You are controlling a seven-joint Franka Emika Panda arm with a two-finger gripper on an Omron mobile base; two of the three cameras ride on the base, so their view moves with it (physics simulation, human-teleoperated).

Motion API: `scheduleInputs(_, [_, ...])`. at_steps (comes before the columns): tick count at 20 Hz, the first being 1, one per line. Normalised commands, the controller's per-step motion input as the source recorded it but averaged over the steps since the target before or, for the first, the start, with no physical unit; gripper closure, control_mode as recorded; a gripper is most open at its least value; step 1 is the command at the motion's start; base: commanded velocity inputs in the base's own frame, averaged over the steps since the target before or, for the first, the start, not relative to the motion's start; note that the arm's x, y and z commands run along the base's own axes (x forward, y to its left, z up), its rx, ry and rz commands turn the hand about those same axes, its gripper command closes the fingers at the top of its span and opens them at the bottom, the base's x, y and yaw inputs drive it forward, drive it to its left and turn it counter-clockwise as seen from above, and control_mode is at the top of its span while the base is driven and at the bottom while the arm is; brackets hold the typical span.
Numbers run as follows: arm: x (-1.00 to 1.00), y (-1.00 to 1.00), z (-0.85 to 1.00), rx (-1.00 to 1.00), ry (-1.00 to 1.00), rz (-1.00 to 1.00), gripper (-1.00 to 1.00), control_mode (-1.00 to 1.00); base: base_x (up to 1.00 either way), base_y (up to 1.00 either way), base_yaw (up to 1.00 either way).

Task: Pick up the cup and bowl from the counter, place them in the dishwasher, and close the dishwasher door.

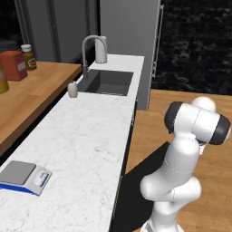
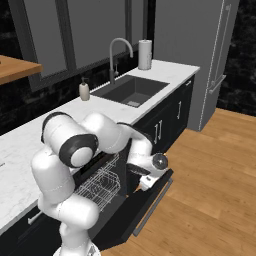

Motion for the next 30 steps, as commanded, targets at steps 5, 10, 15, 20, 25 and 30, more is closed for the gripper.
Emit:
scheduleInputs(5, [-0.20, -0.97, -0.10, 0.00, 0.07, -0.06, -1.00, -1.00, 0.00, 0.00, 0.00])
scheduleInputs(10, [-0.14, -0.67, -0.33, 0.04, -0.02, 0.00, -1.00, -1.00, 0.00, 0.00, 0.00])
scheduleInputs(15, [-0.07, -0.47, -0.10, 0.15, -0.06, 0.00, -1.00, -1.00, 0.00, 0.00, 0.00])
scheduleInputs(20, [-0.79, -0.12, -0.60, 0.17, -0.05, 0.08, -1.00, -1.00, 0.00, 0.00, 0.00])
scheduleInputs(25, [-0.77, 0.13, -0.57, 0.14, -0.08, 0.14, -1.00, -1.00, 0.00, 0.00, 0.00])
scheduleInputs(30, [-0.10, 0.38, -0.29, 0.16, -0.01, 0.22, -1.00, -1.00, 0.00, 0.00, 0.00])
